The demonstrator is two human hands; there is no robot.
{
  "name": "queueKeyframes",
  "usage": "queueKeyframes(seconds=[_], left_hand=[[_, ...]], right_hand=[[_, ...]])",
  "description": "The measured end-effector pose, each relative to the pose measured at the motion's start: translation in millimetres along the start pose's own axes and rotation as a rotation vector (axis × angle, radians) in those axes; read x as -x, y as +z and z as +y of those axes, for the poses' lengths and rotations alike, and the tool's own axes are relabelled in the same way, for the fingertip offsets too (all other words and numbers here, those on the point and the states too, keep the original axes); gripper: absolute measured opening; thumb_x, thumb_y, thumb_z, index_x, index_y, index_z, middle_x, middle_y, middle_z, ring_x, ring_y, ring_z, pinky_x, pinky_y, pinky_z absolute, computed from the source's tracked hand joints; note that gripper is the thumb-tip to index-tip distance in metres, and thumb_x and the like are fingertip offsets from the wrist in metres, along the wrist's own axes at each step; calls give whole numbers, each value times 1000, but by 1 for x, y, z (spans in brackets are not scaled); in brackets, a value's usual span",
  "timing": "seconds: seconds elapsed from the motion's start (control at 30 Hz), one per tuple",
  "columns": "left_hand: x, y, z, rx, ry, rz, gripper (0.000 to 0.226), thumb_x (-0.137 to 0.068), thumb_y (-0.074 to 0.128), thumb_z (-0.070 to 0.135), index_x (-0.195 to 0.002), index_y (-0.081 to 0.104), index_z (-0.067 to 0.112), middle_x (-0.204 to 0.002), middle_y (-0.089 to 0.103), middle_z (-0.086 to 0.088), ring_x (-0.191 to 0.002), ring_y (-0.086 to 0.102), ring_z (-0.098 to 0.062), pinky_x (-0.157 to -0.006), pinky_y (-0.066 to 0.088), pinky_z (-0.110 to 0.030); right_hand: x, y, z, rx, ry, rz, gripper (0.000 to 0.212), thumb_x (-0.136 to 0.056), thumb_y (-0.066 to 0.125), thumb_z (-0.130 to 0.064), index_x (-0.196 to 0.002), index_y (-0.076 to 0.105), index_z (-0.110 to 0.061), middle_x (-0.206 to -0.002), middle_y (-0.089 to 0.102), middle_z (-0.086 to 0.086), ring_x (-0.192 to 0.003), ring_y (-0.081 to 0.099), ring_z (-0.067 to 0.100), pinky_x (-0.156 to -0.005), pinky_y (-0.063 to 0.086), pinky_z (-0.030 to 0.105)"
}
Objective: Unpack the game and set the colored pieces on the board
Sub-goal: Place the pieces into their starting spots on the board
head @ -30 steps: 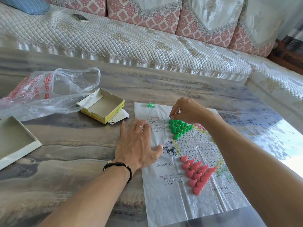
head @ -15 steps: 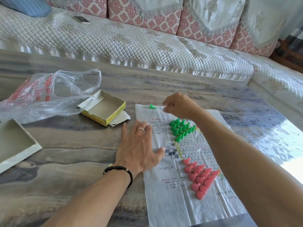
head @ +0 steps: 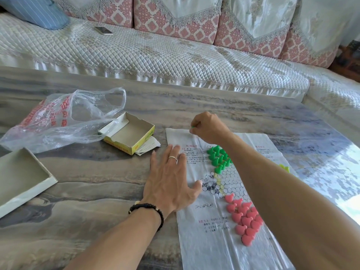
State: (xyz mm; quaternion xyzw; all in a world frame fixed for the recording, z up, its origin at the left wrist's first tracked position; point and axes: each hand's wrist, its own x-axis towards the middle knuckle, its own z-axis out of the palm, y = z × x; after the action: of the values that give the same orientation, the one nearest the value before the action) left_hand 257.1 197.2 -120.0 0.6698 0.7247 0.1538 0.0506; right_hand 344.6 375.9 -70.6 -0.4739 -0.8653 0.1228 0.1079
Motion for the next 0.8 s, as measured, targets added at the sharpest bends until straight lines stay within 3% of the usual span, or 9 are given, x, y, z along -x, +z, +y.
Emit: queueKeyframes(seconds=[0.13,0.2,0.27,0.37,0.43,0.53,0.63,0.7,0.8], left_hand=[[0,1,0,7,-2,-18,85,-82,38,66,-148,23,13,-160,8,-6,-148,-6,-23,-118,1,-53],[0,1,0,11,-1,-26,84,-83,38,66,-147,23,14,-160,12,-5,-148,-4,-23,-118,1,-53],[0,0,0,4,1,-32,84,-83,38,66,-147,23,14,-159,15,-5,-147,-2,-24,-118,3,-53],[-1,0,0,-8,0,-29,83,-83,37,67,-146,23,15,-156,20,-6,-147,2,-24,-117,5,-53],[-1,0,0,-15,-2,-18,83,-81,36,67,-145,23,16,-154,24,-5,-146,5,-24,-117,7,-54],[0,0,0,-10,-3,-15,82,-82,37,67,-144,23,16,-153,25,-3,-146,6,-23,-117,7,-54],[0,-1,0,-10,0,-21,81,-83,37,67,-145,24,16,-154,24,-3,-146,6,-22,-117,7,-54],[0,-2,0,-5,0,-20,80,-84,36,67,-145,24,17,-154,24,-3,-146,6,-22,-117,6,-54],[0,-2,0,-5,3,-22,80,-85,34,67,-146,23,16,-155,22,-4,-146,5,-22,-117,6,-54]], right_hand=[[9,-12,14,56,2,-34,17,-81,49,3,-86,62,11,-87,67,26,-61,56,25,-59,51,41],[16,-20,19,72,1,-57,17,-83,50,3,-86,66,9,-85,70,21,-60,59,21,-54,51,32],[23,-29,19,58,-8,-67,12,-85,60,-3,-86,72,-2,-81,70,5,-64,61,13,-57,51,23],[30,-34,22,31,-4,-100,7,-82,68,-7,-86,74,-9,-80,70,0,-72,68,17,-65,59,28],[30,-34,25,50,0,-144,13,-83,64,-5,-88,75,-10,-80,72,1,-65,68,15,-57,58,26],[31,-34,26,91,-16,-191,18,-85,58,-3,-90,75,-9,-81,73,3,-52,58,5,-44,44,13],[32,-35,27,121,-30,-188,15,-87,60,-7,-90,75,-9,-84,73,2,-71,67,13,-66,57,26],[32,-34,28,109,-23,-201,14,-87,62,-9,-90,75,-11,-83,72,-1,-78,69,17,-72,59,33],[34,-32,29,96,-25,-218,14,-88,63,-9,-94,75,-11,-82,69,-5,-79,67,14,-67,53,21]])
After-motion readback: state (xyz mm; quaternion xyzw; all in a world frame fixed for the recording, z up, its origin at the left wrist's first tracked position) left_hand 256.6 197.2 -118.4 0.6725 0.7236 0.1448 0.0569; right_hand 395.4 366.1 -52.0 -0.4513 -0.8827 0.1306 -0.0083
